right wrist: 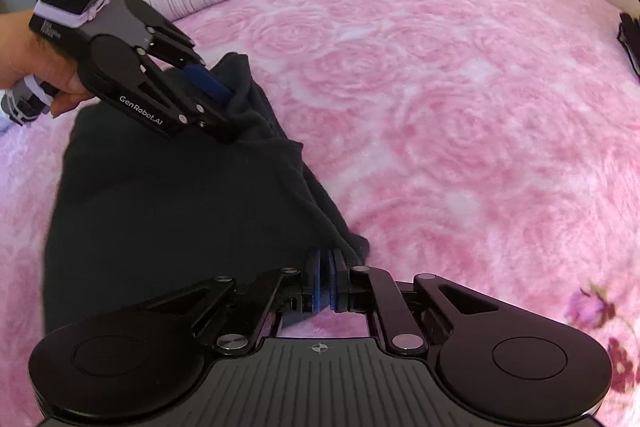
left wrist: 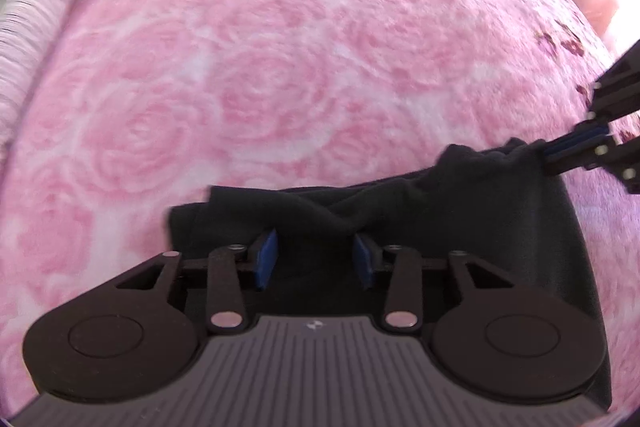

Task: Fold clothes

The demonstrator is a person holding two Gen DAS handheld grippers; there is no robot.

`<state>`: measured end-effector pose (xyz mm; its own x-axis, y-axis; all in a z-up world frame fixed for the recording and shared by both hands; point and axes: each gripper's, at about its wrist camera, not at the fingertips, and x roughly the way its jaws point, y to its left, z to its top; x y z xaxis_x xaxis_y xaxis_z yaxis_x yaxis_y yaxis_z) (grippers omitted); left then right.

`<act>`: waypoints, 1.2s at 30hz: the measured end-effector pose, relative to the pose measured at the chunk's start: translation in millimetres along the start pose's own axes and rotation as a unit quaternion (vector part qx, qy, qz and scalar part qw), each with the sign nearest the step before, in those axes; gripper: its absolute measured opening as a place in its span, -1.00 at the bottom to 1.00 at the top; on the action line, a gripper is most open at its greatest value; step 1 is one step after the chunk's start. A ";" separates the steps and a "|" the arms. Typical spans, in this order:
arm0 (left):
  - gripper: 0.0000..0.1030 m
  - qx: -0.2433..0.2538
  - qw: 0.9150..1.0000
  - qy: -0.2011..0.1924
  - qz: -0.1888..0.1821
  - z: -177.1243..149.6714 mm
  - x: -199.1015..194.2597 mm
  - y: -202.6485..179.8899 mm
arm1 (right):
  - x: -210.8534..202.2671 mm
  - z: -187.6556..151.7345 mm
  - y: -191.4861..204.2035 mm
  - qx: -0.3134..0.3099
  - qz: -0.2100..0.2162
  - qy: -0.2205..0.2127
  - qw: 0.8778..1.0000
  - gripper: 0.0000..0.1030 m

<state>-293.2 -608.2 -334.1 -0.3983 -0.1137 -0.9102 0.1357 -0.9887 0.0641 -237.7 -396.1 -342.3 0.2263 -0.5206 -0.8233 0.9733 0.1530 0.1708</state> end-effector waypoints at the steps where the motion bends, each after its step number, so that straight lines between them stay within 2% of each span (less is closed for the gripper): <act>1: -0.29 -0.010 1.000 -0.007 0.004 -1.2 -6.3 4.2 | -6.2 1.7 2.3 0.001 0.001 -0.004 1.000 -0.86; 4: -0.31 -0.049 0.999 -0.016 0.014 -1.3 -10.6 17.9 | -19.3 7.5 17.5 -0.006 0.011 -0.021 1.000 -0.86; 7: -0.34 -0.060 0.998 0.005 0.023 3.2 14.3 26.4 | -8.1 16.2 35.9 -0.025 0.028 -0.028 0.999 -0.86; 9: -0.28 -0.063 0.997 0.013 0.036 4.2 30.2 30.1 | 6.5 23.0 41.9 -0.036 0.030 -0.030 0.998 -0.86; 13: -0.23 -0.071 0.996 0.010 0.043 5.9 35.3 35.6 | 43.3 32.2 32.5 -0.034 -0.004 -0.015 0.999 -0.86; 16: -0.23 -0.064 0.997 0.012 0.039 4.8 33.6 37.1 | 51.7 27.9 2.3 0.042 -0.016 0.011 0.999 -0.84; 18: -0.23 -0.068 0.997 0.014 0.036 6.1 32.6 38.8 | 44.8 28.6 -4.6 0.058 -0.017 0.019 0.998 -0.84; 20: -0.28 -0.065 0.997 0.014 0.037 6.6 26.5 37.3 | 32.5 32.2 -0.6 0.052 -0.018 0.016 0.998 -0.84; 23: -0.34 -0.048 0.998 0.010 0.043 2.6 8.3 34.1 | 20.4 34.9 11.8 0.041 0.005 0.023 0.999 -0.84; 25: -0.35 -0.049 0.998 0.014 0.046 -4.6 -1.9 35.2 | 25.8 31.9 22.7 0.022 0.016 0.055 0.998 -0.84; 28: -0.36 -0.053 0.996 0.042 0.053 -19.6 -0.1 37.5 | 48.9 22.7 24.5 0.027 0.019 0.106 0.994 -0.84; 31: -0.35 -0.049 0.995 0.059 0.056 -30.8 7.3 36.9 | 56.0 24.0 28.5 0.016 0.010 0.110 0.994 -0.85; 36: -0.32 -0.046 0.995 0.057 0.067 -34.2 11.1 33.1 | 60.3 23.1 28.7 0.010 0.003 0.114 0.993 -0.84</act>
<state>-262.1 -638.9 -356.1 -0.2653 -0.2267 -0.9371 0.2656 -0.9515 0.1550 -195.2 -442.5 -374.5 0.2204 -0.3162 -0.9227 0.9730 0.1384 0.1849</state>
